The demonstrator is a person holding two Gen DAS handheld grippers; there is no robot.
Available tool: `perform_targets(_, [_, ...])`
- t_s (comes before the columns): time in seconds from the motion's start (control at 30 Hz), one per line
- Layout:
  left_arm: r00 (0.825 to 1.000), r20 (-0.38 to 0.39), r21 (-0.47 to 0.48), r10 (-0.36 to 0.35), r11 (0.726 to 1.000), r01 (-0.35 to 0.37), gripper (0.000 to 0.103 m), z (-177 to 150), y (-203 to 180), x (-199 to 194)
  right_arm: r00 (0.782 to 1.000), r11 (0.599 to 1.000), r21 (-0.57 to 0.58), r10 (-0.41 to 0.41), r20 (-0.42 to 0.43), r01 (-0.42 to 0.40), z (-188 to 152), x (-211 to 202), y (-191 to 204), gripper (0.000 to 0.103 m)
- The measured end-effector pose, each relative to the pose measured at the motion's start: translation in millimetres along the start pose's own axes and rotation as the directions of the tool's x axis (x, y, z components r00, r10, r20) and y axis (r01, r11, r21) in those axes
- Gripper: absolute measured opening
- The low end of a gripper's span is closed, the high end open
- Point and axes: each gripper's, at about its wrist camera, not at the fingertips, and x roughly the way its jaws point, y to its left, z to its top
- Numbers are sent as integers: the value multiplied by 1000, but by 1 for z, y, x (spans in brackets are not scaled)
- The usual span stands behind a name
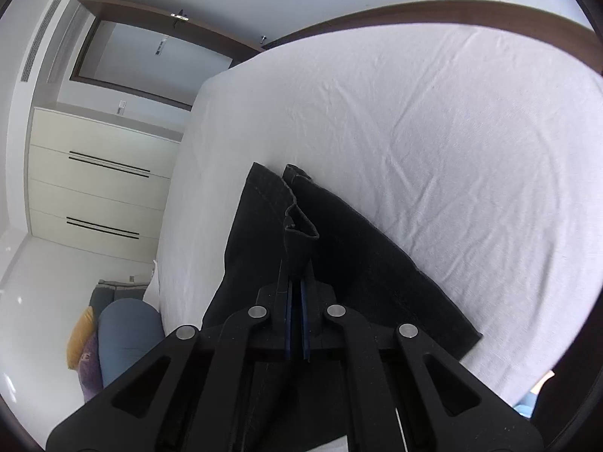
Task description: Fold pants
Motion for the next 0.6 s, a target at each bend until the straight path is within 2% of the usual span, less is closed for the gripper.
perform_targets(0.23, [1000,16,-6,-17,1000,18,89,-3,-3,-4,999,999,3,-49,11,49,-10,-35,-13,2])
perform_targets(0.37, [1000,16,19,-11,1000,10,90,-4,-2,-3,995,994,38,-98,-14,99,-21,-43,-40,2])
perform_targets(0.43, [1000,13,15,-13,1000,13,90,-4,-1,-3,995,993,72,-95,-21,96,-24,-45,-51,2])
perform_targets(0.6, [1000,12,17,-9,1000,9,93,-3,-1,0,994,994,9,-111,-17,111,-26,-54,-46,2])
